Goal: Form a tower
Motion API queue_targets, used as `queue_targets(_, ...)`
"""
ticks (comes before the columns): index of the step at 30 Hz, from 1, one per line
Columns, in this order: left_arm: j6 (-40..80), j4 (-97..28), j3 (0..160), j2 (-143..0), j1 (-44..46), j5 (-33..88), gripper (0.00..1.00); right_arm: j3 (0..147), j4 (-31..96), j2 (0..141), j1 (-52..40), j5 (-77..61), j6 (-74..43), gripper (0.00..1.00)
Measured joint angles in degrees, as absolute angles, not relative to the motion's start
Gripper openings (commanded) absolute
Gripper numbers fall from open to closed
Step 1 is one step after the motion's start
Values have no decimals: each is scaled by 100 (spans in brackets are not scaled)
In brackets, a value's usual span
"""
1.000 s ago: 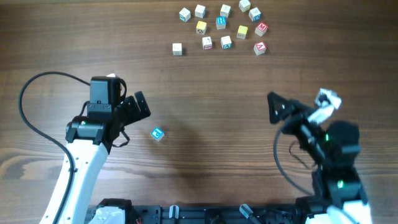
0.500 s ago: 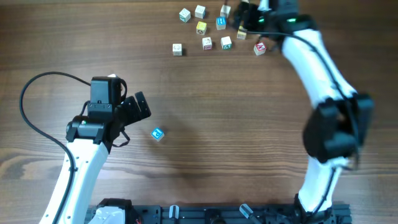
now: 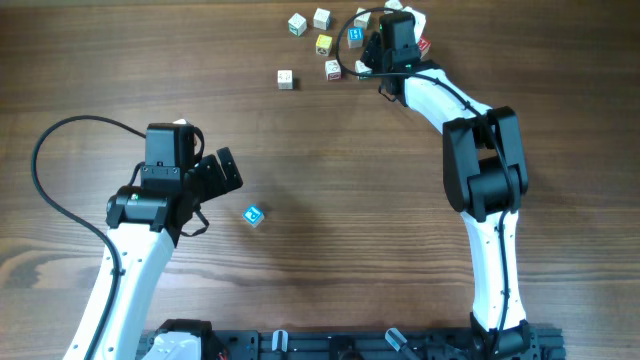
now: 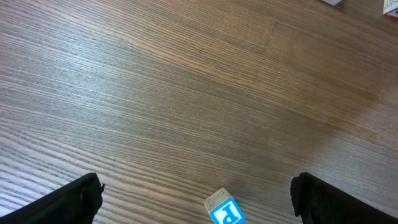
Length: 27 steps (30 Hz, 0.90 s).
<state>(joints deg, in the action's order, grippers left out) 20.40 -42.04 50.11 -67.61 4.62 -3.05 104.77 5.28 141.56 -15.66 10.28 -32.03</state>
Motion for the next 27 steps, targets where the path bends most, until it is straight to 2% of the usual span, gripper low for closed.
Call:
queue_targets(3,2040,-4202,5011,-6761,462,-307,100,10477,550,14156,-1566,1033,-3262,31)
queue_targets(6,2040,-4202,5011,-6761,462,-305,100,10484,661,14086,-1559,961,-3142,23)
queue_targets(11,2040,-4202,5011,-6761,462,-305,100,10471,1975,12731,-1555,362,-2440,21)
queue_targets(15,2040,-4206,5011,-6761,462,-305,100,10543,3299,10954,-1573,-991,-1981,21)
queue_targets(19,2040,-4204,5011,-6761,462,-305,100,10582,4525,10759,-1870,-1568,-1914,20)
queue_targets(23,2040,-4204,5011,-6761,462,-305,100,9745,4560,10890,-2593,-1594,-1935,20)
queue_targets(27,2040,-4204,5011,-6761,462,-305,100,8296,3489,11118,-3262,-1304,-2661,20)
